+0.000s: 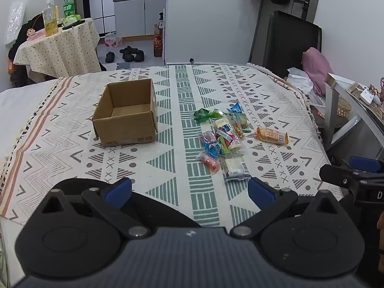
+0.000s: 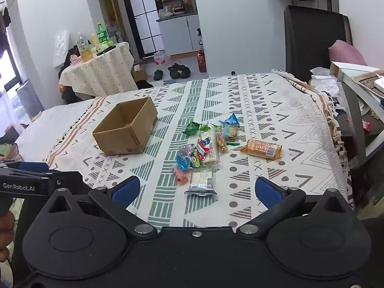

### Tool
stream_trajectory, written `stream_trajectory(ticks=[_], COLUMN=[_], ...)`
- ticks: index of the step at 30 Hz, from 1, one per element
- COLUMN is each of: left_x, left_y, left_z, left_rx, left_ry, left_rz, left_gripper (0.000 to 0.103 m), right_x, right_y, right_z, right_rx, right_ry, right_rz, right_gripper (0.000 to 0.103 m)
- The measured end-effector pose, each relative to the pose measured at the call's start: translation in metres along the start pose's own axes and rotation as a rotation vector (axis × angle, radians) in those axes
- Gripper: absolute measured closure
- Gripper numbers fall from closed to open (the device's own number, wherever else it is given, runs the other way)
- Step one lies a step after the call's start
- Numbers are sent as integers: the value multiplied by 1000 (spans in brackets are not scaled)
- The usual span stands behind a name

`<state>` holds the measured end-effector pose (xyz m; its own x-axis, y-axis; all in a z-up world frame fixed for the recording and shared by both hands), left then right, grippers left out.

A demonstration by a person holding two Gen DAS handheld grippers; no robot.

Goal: Organize snacks

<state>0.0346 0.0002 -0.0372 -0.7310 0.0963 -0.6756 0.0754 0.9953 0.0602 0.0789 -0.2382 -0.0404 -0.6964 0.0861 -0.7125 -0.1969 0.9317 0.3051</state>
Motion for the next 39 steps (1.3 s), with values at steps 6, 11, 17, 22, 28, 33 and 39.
stream_trajectory(ticks=[6, 11, 17, 22, 28, 33, 39], left_x=[-4, 0, -2, -2, -2, -3, -3], left_y=[-3, -4, -3, -4, -6, -7, -4], left_z=[-10, -16, -19, -19, -18, -18, -19], left_rx=[10, 9, 10, 9, 10, 8, 13], left_ry=[2, -19, -22, -22, -24, -23, -20], left_rz=[0, 8, 12, 13, 18, 16, 3], left_gripper=[0, 0, 0, 0, 0, 0, 0], right_x=[7, 3, 2, 1, 0, -1, -2], right_y=[0, -5, -2, 1, 1, 1, 0], right_z=[-14, -13, -15, -17, -18, -19, -19], right_rx=[-5, 3, -3, -6, -11, -8, -5], right_ry=[-17, -2, -4, -2, -4, -4, -4], right_rz=[19, 38, 30, 23, 16, 19, 19], right_gripper=[0, 0, 0, 0, 0, 0, 0])
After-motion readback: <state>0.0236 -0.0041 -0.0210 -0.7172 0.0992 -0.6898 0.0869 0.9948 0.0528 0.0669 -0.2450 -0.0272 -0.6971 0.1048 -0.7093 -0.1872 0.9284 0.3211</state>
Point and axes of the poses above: each gripper's, at about its wrist camera, not at the fingertips, and z roughly the way its jaws point, y to its left, x to its underside, the point moved 5 cm from there along z, roughly the way its jaws point, and after that the axes turned 9 degrees about z, right-handed, at the moved point
